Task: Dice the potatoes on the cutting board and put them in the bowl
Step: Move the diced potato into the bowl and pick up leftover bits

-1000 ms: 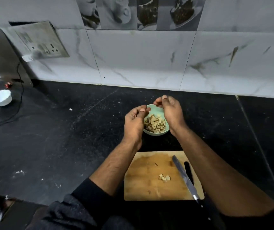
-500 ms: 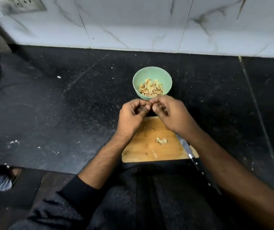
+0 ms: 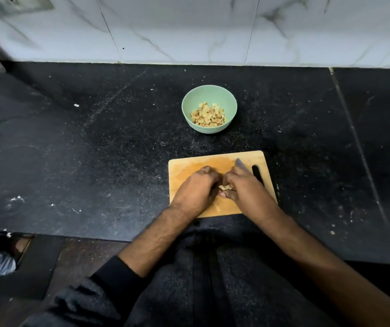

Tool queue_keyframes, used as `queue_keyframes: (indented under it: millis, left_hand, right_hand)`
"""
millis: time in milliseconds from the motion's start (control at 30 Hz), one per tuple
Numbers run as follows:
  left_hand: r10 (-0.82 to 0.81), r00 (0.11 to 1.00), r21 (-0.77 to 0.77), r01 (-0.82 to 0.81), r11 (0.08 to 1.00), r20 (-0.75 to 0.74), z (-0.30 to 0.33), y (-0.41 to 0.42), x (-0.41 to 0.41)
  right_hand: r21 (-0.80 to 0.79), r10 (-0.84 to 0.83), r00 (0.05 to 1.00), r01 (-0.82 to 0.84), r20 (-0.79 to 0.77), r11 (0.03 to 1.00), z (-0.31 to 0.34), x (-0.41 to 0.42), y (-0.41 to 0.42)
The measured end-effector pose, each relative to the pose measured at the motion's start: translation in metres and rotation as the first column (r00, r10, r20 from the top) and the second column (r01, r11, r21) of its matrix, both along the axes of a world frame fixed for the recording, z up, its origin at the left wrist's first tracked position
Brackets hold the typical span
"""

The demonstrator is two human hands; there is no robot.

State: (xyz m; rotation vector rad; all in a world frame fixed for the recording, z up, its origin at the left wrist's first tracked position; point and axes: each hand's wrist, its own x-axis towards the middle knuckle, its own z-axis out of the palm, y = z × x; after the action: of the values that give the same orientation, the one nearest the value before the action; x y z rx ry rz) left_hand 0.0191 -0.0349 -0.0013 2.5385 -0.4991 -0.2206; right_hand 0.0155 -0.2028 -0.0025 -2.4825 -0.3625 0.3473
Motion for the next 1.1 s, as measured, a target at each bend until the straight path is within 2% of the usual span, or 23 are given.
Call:
queue_keyframes:
  millis: [100, 300, 533, 667, 833, 967, 1100]
  left_hand:
    - [0.024, 1.0, -0.019, -0.024, 1.0, -0.011, -0.001, -0.001, 0.004]
    - [0.01, 0.999, 0.025, -0.009, 1.0, -0.04, 0.005, 0.001, 0.01]
    - [0.129, 0.983, -0.122, -0.145, 0.982, -0.13, 0.011, 0.013, 0.019]
    - [0.211, 0.975, -0.237, -0.222, 0.946, -0.072, 0.025, 0.019, 0.028]
    - [0.226, 0.974, -0.298, -0.216, 0.93, 0.0, 0.059, 0.024, 0.056]
    - [0.301, 0.952, -0.388, -0.255, 0.885, 0.059, 0.081, 0.025, 0.086]
    - [0.309, 0.94, -0.346, -0.246, 0.906, 0.142, 0.095, 0.024, 0.124]
  right_hand:
    - [0.054, -0.028, 0.998, 0.031, -0.05, 0.998, 0.007, 0.009, -0.002]
    - [0.071, -0.095, 0.995, 0.095, -0.012, 0.993, 0.008, 0.014, 0.005]
    - [0.066, -0.083, 0.996, 0.084, -0.015, 0.994, 0.019, 0.02, 0.016]
    - [0.106, -0.111, 0.994, 0.111, -0.009, 0.988, 0.039, 0.037, 0.021]
    - [0.162, -0.13, 0.991, 0.123, 0.037, 0.979, 0.073, 0.067, 0.026]
    - [0.206, -0.169, 0.977, 0.14, 0.13, 0.968, 0.096, 0.101, 0.025]
    - [0.173, -0.161, 0.97, 0.129, 0.183, 0.976, 0.107, 0.143, 0.03]
